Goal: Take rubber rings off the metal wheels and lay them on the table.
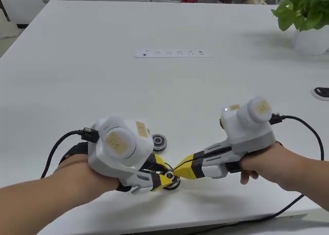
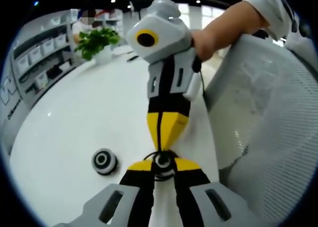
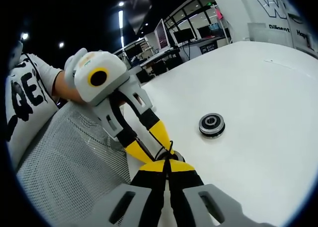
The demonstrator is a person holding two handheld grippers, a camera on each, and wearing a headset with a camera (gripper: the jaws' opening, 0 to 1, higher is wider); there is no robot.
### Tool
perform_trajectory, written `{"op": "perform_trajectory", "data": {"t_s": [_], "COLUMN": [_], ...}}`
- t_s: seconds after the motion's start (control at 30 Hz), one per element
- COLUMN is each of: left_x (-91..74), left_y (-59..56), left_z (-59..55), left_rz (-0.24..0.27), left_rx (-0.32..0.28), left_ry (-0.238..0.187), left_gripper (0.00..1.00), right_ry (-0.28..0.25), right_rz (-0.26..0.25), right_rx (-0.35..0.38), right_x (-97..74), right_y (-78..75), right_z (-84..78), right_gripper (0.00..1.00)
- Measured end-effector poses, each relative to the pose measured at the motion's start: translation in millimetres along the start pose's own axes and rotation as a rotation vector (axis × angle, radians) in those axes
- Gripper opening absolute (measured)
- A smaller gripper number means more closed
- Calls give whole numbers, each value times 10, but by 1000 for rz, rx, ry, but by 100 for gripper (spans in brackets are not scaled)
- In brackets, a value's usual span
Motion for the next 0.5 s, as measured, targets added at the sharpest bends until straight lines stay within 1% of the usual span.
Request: {"op": "perform_trajectory", "data": {"t_s": [0.13,0.23,0.4,0.5], "left_x": [-47,-83,-181,-236], "left_y": [-23,-45,-60,-71], "left_z": [32,44,91,99], "left_rz": [-18,-23,-31,-32], "left_rx": [-15,-6,-9,-11], "left_ry": [-16,-16,-37,-48], "left_gripper": [21,24,28,31], "right_ry": [-12,-20,-32,-40], "right_rz": [1,2,3,3], "right_rx": [7,11,16,17], "right_x": [-15,-26,-48,-56], "right_y": [10,13,15,34], "right_z": [29,51,88,130], "right_gripper": [0,0,0,0]}}
Point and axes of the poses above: the centre of the closed fingertips' face, and the gripper's own axes: x roughly forward along the fingers, y roughly to its left, z roughly out of its top, the point moved 4 cm from there along -x, roughly backward along the fingers, and after that the axes turned 4 degrees about x, right-handed, at the moved point
